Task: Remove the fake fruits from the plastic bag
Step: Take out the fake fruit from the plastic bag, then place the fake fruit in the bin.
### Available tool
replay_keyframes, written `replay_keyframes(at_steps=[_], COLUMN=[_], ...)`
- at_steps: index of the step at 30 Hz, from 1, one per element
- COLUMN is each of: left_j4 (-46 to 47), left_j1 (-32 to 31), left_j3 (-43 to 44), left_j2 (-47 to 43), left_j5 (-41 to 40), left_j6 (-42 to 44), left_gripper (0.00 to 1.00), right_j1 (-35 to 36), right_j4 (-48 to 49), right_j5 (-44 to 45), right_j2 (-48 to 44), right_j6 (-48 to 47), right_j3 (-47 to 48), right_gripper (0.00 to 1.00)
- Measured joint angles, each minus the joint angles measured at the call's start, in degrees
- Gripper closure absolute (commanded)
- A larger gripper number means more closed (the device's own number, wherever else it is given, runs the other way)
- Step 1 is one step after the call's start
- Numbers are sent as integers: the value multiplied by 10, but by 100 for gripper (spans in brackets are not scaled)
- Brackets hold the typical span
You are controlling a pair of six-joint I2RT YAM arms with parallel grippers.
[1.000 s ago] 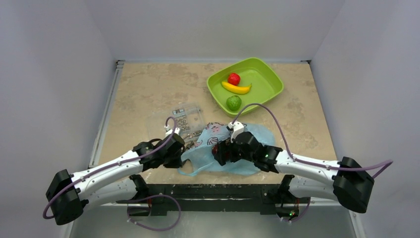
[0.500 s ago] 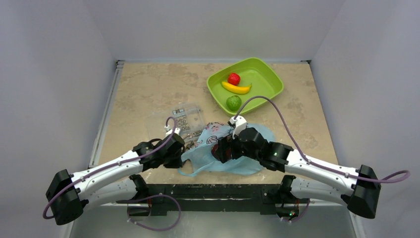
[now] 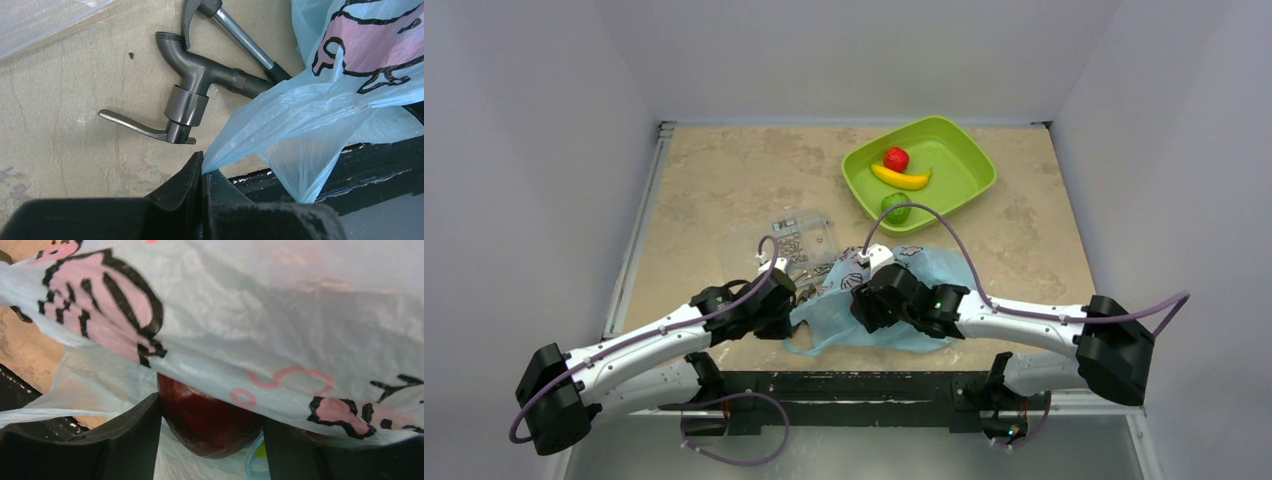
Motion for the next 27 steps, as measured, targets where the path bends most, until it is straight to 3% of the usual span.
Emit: replay_keyframes(at_steps=[6,12,18,22,27], left_j4=[0,-4,0,0,0], left_j1=[0,0,0,-3,-5], left_j3=[0,13,38,43,43], left_j2=[0,-1,6,16,21], left_j5=[2,5,20,26,41], left_j6=[0,0,6,12,14], left_gripper=[100,100,100,100,100], right_j1=[12,12,-21,-115,-221], right_j4=[-3,2,15,26,25], right_j5=[23,-15,-75,-140,-159], right_j2=[-54,-127,-115,-62,43], right_j6=[7,21,38,53,50], right_j3=[5,84,164,222,315], right_gripper=[80,100,100,100,100])
